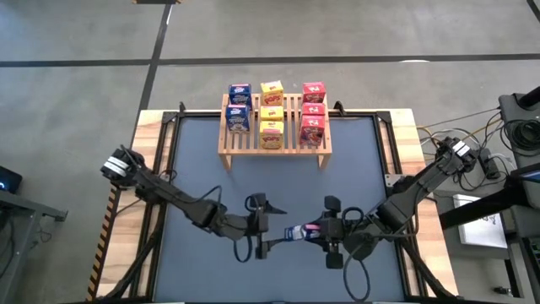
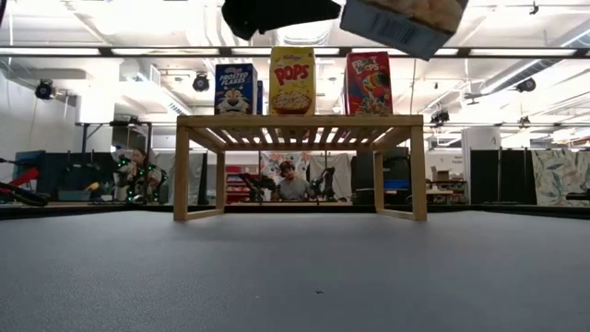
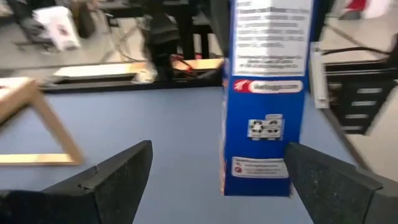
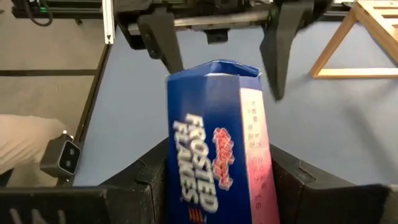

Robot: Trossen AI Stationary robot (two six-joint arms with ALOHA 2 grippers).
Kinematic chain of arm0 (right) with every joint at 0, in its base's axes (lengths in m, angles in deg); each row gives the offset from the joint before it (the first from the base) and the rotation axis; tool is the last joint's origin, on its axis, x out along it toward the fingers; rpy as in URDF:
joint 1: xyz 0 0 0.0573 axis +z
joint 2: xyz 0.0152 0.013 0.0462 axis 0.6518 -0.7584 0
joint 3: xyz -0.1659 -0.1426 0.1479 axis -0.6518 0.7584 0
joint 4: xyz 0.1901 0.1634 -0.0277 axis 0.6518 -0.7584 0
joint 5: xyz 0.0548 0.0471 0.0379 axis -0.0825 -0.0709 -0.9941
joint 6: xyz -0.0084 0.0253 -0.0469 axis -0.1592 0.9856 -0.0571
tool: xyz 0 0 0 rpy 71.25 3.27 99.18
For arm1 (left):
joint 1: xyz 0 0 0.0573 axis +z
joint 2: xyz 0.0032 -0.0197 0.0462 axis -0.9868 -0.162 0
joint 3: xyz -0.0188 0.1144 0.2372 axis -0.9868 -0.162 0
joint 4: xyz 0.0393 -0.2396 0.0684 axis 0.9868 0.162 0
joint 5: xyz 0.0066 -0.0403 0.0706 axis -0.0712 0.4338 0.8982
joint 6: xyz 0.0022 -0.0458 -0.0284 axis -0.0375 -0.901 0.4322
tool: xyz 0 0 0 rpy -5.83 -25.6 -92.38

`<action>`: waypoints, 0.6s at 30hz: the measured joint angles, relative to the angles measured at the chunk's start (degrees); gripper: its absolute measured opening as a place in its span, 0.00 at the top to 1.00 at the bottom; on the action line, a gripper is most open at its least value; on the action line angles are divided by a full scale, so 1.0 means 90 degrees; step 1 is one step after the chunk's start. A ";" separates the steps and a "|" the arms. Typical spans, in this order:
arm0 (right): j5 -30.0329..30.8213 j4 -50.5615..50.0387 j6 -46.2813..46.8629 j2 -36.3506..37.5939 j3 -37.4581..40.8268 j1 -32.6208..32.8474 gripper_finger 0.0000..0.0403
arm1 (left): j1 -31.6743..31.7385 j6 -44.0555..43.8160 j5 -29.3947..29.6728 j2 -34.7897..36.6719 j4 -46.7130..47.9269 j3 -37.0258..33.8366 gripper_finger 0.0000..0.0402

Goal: Stack cereal on shelf
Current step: Put the blue cereal box on the shelf aligned with the blue cereal boxes

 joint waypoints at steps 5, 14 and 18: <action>0.0045 0.0034 -0.0076 0.0000 0.0000 -0.0001 0.58 | 0.0086 -0.0265 -0.0561 -0.0004 -0.0037 -0.0002 0.14; 0.0049 0.0152 -0.0166 -0.0002 0.0002 -0.0081 0.58 | 0.0082 -0.0428 -0.0872 -0.0004 -0.0098 -0.0007 0.14; 0.0055 0.0343 -0.0260 -0.0002 0.0002 -0.0125 0.58 | 0.0095 -0.0603 -0.0857 -0.0004 -0.0126 -0.0007 0.14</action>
